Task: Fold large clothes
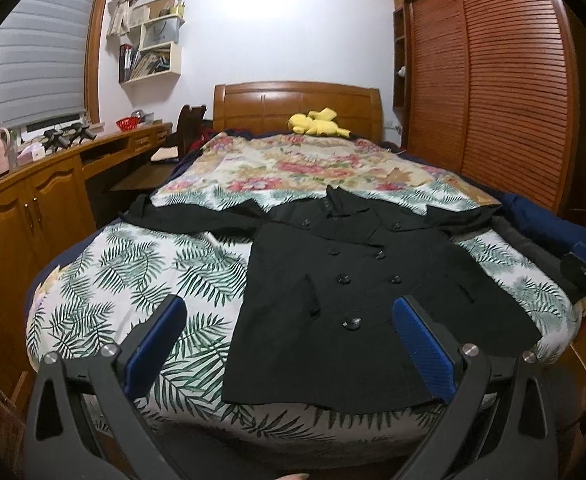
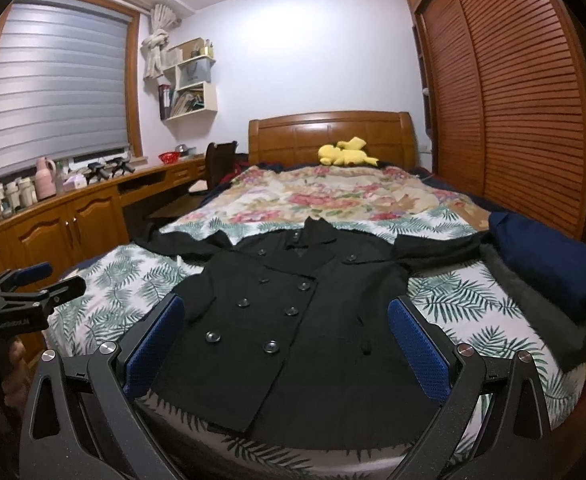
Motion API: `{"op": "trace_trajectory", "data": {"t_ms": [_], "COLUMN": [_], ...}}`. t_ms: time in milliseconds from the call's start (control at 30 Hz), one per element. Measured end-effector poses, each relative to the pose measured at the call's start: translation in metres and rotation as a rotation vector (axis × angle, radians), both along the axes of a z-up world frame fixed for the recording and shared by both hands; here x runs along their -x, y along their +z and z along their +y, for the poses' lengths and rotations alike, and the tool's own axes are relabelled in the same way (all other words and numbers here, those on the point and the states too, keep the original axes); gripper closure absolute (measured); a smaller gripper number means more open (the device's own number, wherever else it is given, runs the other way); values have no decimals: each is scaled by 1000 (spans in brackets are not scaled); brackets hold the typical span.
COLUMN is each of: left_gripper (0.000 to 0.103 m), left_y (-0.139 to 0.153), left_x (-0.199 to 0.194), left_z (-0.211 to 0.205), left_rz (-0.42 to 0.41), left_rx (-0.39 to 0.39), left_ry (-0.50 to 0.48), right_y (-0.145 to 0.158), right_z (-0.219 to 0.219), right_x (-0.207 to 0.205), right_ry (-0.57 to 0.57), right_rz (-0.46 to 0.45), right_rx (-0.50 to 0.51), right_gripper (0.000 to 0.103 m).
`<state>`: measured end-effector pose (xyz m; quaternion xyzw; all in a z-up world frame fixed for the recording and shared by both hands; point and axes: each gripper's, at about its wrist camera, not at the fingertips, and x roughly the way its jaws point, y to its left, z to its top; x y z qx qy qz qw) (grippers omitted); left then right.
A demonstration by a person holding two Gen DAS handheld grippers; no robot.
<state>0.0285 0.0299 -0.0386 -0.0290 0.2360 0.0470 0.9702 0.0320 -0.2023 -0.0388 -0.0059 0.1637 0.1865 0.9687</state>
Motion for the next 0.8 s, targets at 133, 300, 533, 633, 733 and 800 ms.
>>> {"op": "trace_trajectory", "data": {"t_ms": [133, 300, 533, 633, 733, 800], "left_gripper": [0, 0, 0, 0, 0, 0], "left_y": [-12, -27, -43, -48, -53, -53], "left_x": [-7, -23, -44, -56, -71, -81], "left_z": [11, 21, 41, 54, 67, 76], "left_rz": [27, 66, 112, 136, 162, 176], "left_rx": [5, 1, -13, -21, -14, 3], "left_ry": [13, 23, 58, 80, 70, 62], "right_y": [-8, -15, -31, -37, -40, -41], "right_z": [6, 16, 31, 40, 51, 60], "right_x": [-13, -33, -76, -97, -120, -136], "right_ry": [10, 33, 79, 101, 128, 148], "right_rz": [23, 27, 59, 62, 61, 65], "right_rx": [-4, 13, 14, 20, 25, 28], "right_gripper": [0, 0, 0, 0, 0, 0]}}
